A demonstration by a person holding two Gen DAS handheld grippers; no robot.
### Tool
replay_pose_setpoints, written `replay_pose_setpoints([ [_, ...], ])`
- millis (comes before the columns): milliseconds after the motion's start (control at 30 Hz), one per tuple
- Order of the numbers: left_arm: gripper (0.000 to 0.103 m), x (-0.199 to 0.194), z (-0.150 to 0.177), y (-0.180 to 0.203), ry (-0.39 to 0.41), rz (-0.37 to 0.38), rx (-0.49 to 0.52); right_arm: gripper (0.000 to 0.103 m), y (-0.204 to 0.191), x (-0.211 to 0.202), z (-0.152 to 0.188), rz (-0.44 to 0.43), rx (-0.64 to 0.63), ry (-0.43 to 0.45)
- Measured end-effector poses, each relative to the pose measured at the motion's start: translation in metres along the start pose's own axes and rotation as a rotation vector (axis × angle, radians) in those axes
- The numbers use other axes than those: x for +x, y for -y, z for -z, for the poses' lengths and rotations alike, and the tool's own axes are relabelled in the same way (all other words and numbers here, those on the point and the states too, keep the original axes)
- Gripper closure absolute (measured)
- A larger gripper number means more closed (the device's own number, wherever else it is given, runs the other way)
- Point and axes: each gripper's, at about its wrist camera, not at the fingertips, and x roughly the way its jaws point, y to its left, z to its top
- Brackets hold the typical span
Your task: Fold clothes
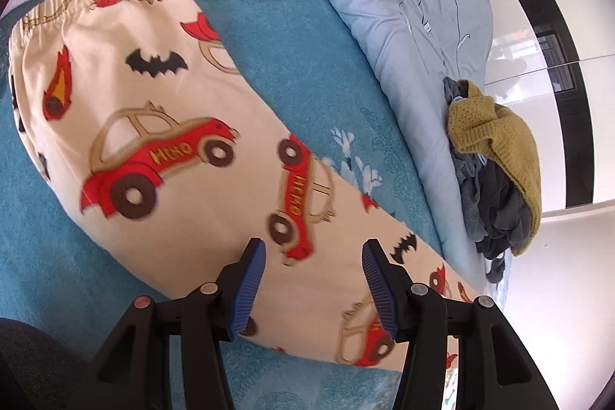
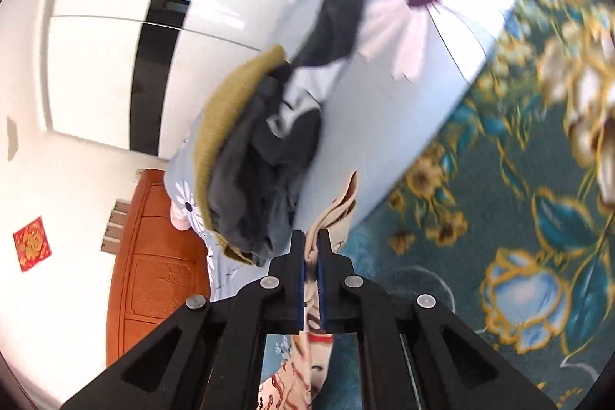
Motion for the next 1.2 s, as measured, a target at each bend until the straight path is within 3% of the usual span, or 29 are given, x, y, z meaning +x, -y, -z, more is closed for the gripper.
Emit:
replay_pose_setpoints([
  [67, 0.047, -0.008, -0.005, -0.003, -0.010, 0.042, -0.036, 0.098, 0.006, -0.010, -0.014, 0.074, -0.051, 0.018],
  [167, 0.047, -0.027, -0.016, -0.008, -0.006, 0.079, -0.072, 0.098, 0.046, -0.006, -0.020, 0.279, -0.034, -0.036],
  [267, 0.047, -0.059, -0.042, -0.016, 0.043, -0.010, -0.030, 0.098, 0.079, -0.013, -0.011, 0.322, 0.037, -0.045],
  [333, 0.046, -0.076, -0.062, -0.022, 0.052, -0.121, 0.029, 0.098, 0.086, -0.015, -0.008, 0.331, 0.054, -0.049],
  [433, 0.045, -0.086, -0.090, -0.036, -0.001, -0.338, 0.131, 0.098, 0.089, -0.015, -0.007, 0.345, 0.055, -0.059],
  [533, 0.045, -0.090, -0.106, -0.052, 0.032, -0.406, 0.215, 0.098, 0.083, -0.015, -0.007, 0.354, 0.029, -0.069],
  [733, 0.045, -0.066, -0.119, -0.058, -0.023, -0.314, 0.415, 0.097, 0.082, -0.011, -0.005, 0.424, 0.028, -0.099],
  [833, 0.045, -0.042, -0.125, -0.059, -0.095, -0.287, 0.470, 0.097, 0.080, -0.010, -0.002, 0.471, 0.017, -0.107],
  [933, 0.045, -0.027, -0.126, -0.069, -0.162, -0.295, 0.485, 0.096, 0.076, -0.010, 0.001, 0.550, -0.021, -0.124],
  [1067, 0.045, -0.030, -0.128, -0.083, -0.214, -0.146, 0.435, 0.096, 0.068, -0.019, 0.006, 0.691, -0.088, -0.110],
  [1200, 0.047, -0.029, -0.136, -0.097, -0.280, -0.037, 0.387, 0.096, 0.068, -0.027, 0.010, 0.778, -0.074, -0.093],
])
